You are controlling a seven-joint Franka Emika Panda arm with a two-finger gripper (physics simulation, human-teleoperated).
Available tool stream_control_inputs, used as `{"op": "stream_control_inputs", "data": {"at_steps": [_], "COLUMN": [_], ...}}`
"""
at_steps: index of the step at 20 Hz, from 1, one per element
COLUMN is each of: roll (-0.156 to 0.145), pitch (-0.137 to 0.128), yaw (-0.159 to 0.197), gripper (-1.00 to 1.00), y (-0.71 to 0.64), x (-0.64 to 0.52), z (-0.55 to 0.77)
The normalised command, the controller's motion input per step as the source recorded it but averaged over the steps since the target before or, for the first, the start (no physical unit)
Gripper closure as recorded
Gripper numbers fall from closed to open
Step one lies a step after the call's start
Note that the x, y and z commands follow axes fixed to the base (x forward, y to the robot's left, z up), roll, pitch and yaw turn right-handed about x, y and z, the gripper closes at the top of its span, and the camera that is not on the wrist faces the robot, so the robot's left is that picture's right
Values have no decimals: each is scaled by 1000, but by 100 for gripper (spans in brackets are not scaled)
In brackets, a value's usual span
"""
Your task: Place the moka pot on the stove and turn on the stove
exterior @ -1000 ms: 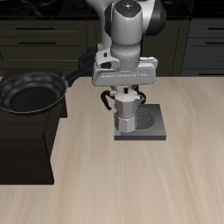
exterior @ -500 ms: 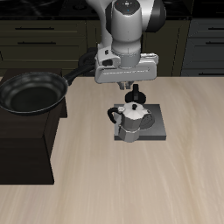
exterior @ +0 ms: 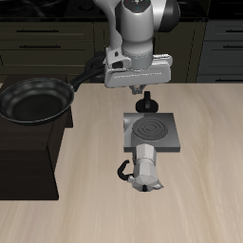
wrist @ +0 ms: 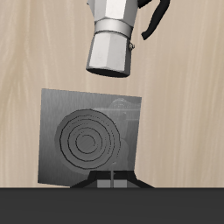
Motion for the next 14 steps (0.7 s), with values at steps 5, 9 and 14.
{"op": "stream_control_inputs", "data": {"at_steps": [5,9,14], "roll": [6,18,18], "pitch": [6,9,-8], "yaw": [-12,-2,10], "gripper": [100,100,100], "y": [-2,73,42], "x": [-97,-190,-157], "z": [-18,-56,10]}}
